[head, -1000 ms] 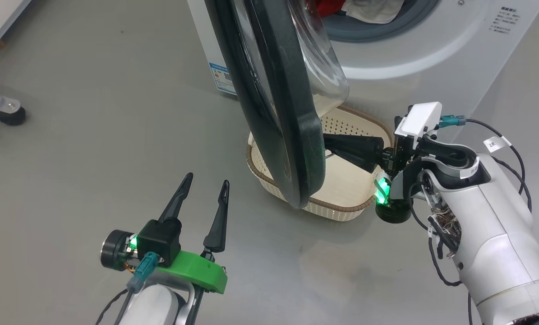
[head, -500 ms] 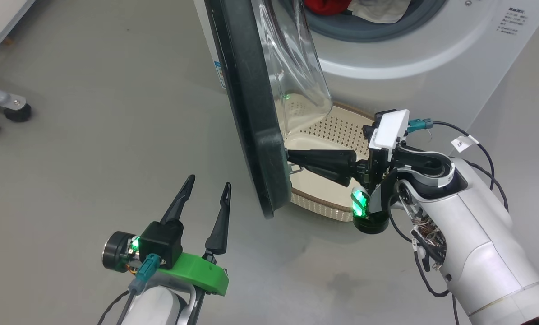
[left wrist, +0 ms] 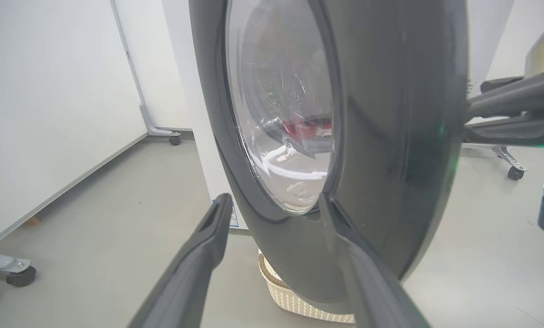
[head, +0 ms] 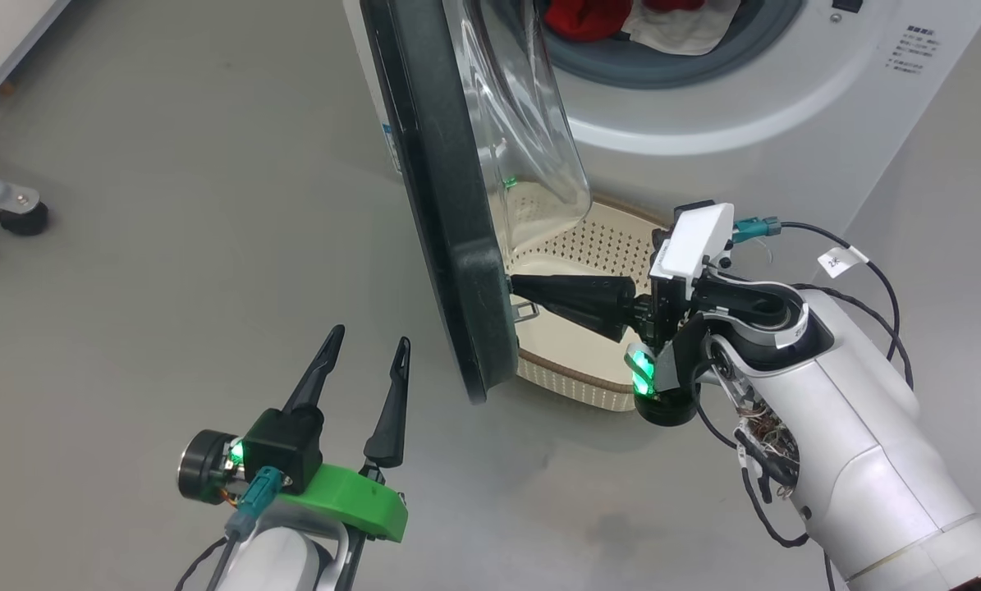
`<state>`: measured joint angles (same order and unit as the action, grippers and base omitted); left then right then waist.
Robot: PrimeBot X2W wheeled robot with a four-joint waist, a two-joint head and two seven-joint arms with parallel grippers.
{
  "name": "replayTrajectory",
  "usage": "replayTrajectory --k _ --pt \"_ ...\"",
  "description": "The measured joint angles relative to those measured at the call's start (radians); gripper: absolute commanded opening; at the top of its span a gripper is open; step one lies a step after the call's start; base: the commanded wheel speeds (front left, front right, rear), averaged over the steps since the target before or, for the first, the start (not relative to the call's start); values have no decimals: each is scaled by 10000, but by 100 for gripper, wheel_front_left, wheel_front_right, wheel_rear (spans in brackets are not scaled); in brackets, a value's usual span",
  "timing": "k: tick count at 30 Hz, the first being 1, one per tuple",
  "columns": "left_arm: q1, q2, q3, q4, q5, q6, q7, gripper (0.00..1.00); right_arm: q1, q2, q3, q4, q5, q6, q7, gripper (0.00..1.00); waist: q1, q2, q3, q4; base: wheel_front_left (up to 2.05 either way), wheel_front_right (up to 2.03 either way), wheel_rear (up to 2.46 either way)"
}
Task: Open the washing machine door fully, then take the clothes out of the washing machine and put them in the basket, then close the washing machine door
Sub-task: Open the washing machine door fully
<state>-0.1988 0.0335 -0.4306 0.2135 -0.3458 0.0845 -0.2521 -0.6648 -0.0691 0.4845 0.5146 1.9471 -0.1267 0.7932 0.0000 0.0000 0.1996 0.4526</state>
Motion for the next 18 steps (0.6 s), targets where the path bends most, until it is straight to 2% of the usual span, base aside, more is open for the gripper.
replayTrajectory --k 3,7,11,15,18 --pt "54 0 123 19 10 0 0 100 7 -33 92 -88 -602 59 -286 0 0 0 -127 -126 0 0 0" --pt "59 2 336 115 276 0 0 100 134 -399 188 -267 -1344 560 -792 0 0 0 -334 -339 0 0 0" --pt "130 40 614 157 311 0 0 100 442 -951 389 -410 -2071 920 -1254 0 0 0 -577 -607 0 0 0" --pt "245 165 951 161 311 0 0 100 781 -1402 796 -673 -3124 1302 -1829 0 0 0 -810 -941 0 0 0" --pt "407 222 1122 178 311 0 0 100 935 -1937 1197 -943 -4349 1724 -2527 0 0 0 -974 -1228 0 0 0"
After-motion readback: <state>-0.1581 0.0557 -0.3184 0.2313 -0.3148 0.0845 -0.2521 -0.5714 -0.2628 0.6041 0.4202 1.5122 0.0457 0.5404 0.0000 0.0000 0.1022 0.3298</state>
